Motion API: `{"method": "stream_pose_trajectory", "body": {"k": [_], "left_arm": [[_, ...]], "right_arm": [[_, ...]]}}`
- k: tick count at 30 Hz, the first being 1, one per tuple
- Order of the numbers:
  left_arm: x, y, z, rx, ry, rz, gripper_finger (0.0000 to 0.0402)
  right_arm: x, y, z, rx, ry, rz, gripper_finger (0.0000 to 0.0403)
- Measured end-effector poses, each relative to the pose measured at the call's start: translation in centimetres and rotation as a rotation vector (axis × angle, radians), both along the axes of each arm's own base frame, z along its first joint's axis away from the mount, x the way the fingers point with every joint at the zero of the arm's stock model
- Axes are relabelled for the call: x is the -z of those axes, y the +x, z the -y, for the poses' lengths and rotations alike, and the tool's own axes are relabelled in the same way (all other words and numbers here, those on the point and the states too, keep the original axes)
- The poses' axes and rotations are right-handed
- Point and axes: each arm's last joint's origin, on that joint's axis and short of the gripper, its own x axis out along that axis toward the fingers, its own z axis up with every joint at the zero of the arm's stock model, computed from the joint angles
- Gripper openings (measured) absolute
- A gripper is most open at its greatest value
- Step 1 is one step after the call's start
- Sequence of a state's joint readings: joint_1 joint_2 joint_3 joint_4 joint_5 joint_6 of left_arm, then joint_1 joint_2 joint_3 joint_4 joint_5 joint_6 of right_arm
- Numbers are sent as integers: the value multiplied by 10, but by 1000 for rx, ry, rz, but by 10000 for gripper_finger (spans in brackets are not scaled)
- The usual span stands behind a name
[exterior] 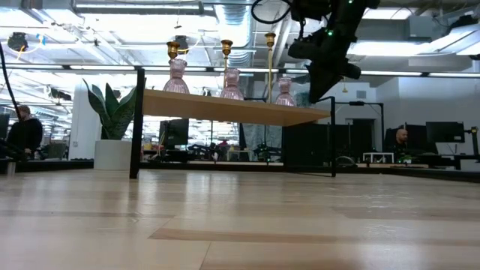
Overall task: Pick & Place candle stick holders
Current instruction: Put the blue scented candle on the shelf, then put the yellow scented candle on the shelf
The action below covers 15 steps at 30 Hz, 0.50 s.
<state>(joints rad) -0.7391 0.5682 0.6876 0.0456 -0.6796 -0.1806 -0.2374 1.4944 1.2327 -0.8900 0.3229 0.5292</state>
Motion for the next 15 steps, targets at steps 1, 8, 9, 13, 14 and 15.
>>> {"method": "stream_pose_trajectory", "body": {"k": [1,8,9,13,14,15], "left_arm": [[0,0,0,0,0,0,214],[0,0,0,0,0,0,214],[0,0,0,0,0,0,214],[0,0,0,0,0,0,214],[0,0,0,0,0,0,214],[0,0,0,0,0,0,214]], "right_arm": [[-1,1,2,-4,-7,14,0],[-3,4,9,-11,-23,54,0],[-3,4,9,-12,-22,53,0],[-5,3,0,-44,11,34,0],[-8,3,-4,-51,20,23,0],[-11,2,-8,-59,28,13,0]]}}
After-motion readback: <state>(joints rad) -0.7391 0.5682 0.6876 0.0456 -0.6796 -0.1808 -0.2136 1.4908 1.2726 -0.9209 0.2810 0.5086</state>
